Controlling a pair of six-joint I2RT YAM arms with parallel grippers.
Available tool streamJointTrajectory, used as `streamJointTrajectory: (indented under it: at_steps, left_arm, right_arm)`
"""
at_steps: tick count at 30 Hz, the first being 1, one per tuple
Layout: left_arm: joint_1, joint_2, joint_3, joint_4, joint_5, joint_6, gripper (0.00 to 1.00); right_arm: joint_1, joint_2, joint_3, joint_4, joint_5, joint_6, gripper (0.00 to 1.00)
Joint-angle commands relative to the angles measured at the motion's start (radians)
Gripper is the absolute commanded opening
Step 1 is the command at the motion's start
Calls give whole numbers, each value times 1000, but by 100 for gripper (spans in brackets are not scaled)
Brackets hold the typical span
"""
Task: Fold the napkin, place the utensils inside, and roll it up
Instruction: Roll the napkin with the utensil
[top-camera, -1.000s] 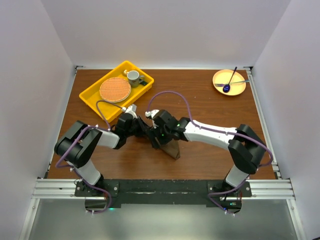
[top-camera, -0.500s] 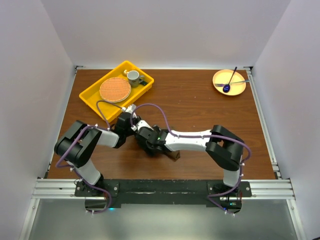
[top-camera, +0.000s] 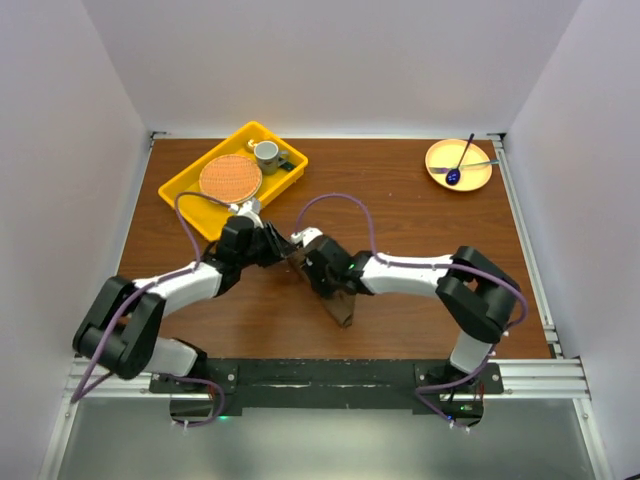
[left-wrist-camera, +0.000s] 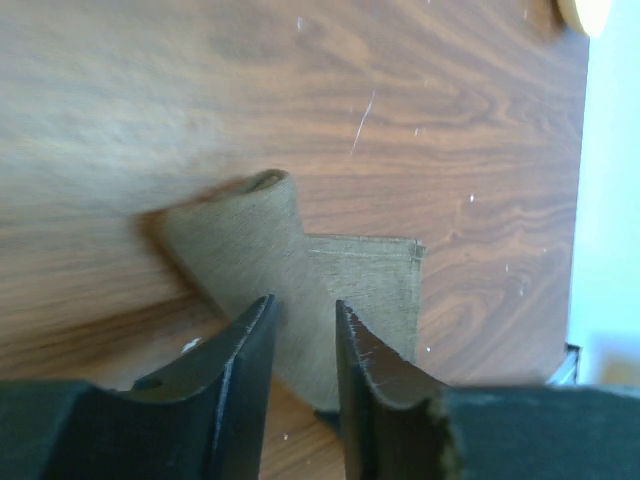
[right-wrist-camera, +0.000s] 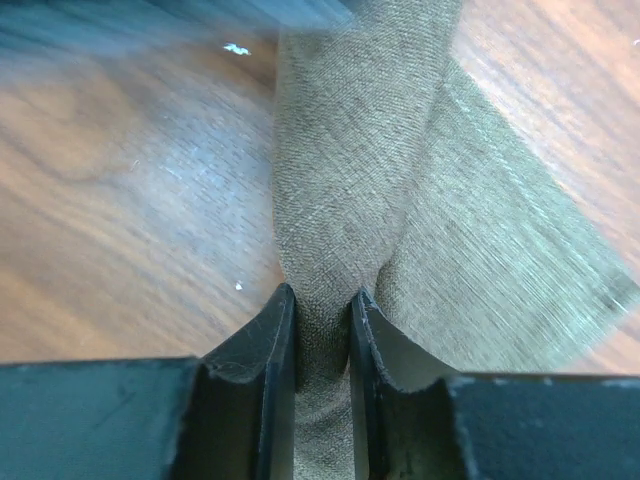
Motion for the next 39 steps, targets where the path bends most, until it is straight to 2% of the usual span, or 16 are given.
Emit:
streamJointTrajectory:
  at_steps: [1, 2, 6, 9, 14, 18, 22, 27, 31, 32, 34, 35, 36, 39]
  left_arm:
    - [20, -131, 132, -175, -95, 97, 37]
    - [19, -140, 148, -187, -95, 103, 37]
    - [16, -131, 186, -192, -59, 103, 38]
    - [11, -91, 159, -116, 5, 72, 38]
    - [-43, -7, 87, 110, 82, 16, 34]
    - [-78, 117, 76, 231, 97, -12, 29]
    - [-81, 191, 76, 262, 77, -23, 25]
    - [-81, 261, 44, 172, -25, -12, 16]
    - [-81, 326, 16, 161, -56, -8, 10]
    - [-80, 346, 16, 158, -56, -4, 9]
    - [-80, 360, 10, 155, -58, 3, 6]
    - [-78, 361, 10, 147, -59, 5, 6]
    - [-80, 360, 4, 147, -61, 11, 5]
    - [-78, 360, 2, 143, -55, 12, 4]
  right_arm:
    - [-178, 6, -68, 27, -461, 9, 5]
    - [-233, 15, -75, 42, -630, 18, 6]
    - [-370, 102, -124, 208, -974, 165, 8]
    - [-424, 184, -147, 300, -1099, 244, 8]
    - [-445, 225, -167, 349, -1090, 286, 8]
    - [-447, 230, -165, 317, -1057, 260, 7]
    - [-447, 198, -158, 231, -980, 194, 8]
    - [-444, 133, -113, 67, -868, 86, 12]
    - [-404, 66, -52, -66, -721, 10, 19]
    - [-392, 34, -39, -119, -645, -8, 26]
    - [-346, 2, 2, -169, -561, -22, 32]
    - [-326, -17, 14, -207, -500, -28, 42]
    - [-270, -56, 28, -227, -368, -30, 49]
    - [-170, -98, 85, -290, -110, -24, 66]
